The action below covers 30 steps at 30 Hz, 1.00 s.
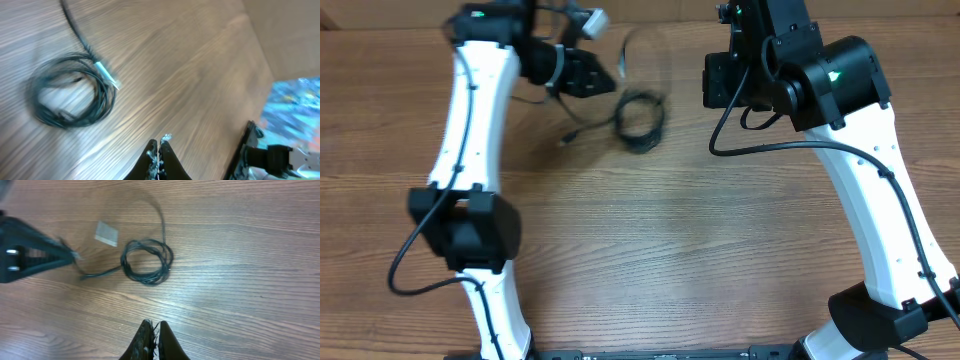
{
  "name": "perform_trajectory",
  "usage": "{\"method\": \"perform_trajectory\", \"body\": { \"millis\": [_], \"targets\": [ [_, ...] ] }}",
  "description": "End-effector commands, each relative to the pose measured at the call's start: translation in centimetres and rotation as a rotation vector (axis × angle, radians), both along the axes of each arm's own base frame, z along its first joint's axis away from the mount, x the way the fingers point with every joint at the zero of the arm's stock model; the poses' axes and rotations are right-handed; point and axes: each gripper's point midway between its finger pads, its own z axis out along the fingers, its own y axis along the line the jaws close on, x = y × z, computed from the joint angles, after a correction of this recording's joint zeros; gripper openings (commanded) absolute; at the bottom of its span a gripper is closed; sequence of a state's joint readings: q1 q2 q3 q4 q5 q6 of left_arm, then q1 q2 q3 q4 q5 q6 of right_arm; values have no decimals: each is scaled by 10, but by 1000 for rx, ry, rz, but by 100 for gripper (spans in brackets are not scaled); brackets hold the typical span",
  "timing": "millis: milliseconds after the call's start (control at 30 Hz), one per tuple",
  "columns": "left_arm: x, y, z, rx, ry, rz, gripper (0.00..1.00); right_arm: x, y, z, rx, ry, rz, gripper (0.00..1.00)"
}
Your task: Untangle cables
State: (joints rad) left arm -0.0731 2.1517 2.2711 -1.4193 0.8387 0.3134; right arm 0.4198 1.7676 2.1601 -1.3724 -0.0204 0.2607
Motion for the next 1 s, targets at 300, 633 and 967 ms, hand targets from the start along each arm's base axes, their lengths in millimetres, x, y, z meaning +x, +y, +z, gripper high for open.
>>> {"method": "perform_trajectory", "body": {
  "millis": [300,633,967],
  "targets": [
    [-24,48,56,45,-66,132,4,0,7,13,57,-33,12,82],
    [-39,91,120,107,-194,341,71,26,107,-66,316,106,249,100],
    [-97,147,172,336,-296,682,100,61,179,-159,380,155,119,100]
  ]
}}
